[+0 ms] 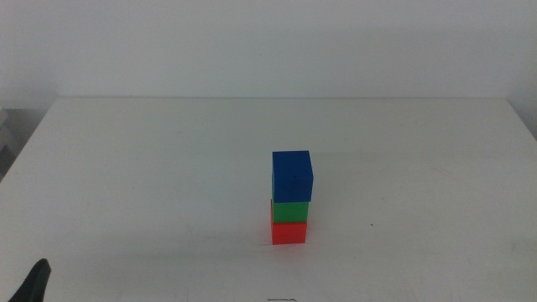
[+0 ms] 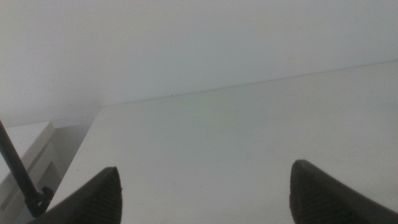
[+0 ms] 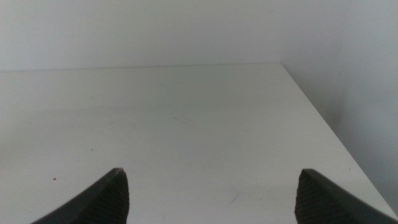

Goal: Stack red cubes first, then green, then blue cubes in a specific spot.

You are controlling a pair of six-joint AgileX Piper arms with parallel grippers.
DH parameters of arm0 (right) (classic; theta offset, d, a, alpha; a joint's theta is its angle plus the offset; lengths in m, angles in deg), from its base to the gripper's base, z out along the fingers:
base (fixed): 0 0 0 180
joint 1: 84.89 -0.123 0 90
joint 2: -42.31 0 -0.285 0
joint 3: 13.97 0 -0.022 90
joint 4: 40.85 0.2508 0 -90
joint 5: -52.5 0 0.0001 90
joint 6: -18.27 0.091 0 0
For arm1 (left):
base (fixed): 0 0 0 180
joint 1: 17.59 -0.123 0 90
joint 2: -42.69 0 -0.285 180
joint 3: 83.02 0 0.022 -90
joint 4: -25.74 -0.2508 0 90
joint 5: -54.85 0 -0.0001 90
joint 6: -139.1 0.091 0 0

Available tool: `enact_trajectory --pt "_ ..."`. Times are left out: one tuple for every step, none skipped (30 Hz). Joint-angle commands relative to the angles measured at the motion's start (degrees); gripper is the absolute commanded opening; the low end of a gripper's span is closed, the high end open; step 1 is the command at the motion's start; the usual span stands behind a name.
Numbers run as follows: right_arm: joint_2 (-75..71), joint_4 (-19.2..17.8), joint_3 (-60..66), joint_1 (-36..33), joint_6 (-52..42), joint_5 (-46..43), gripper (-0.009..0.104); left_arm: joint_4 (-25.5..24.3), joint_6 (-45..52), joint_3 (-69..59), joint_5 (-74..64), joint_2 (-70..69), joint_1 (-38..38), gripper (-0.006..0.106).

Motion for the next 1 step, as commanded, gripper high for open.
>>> enact_trajectory --pt "-1.2 -0.67 -1.02 0.33 -0.7 -4.29 0.075 0.71 -0.6 0.21 4.18 -1.25 0.13 0.091"
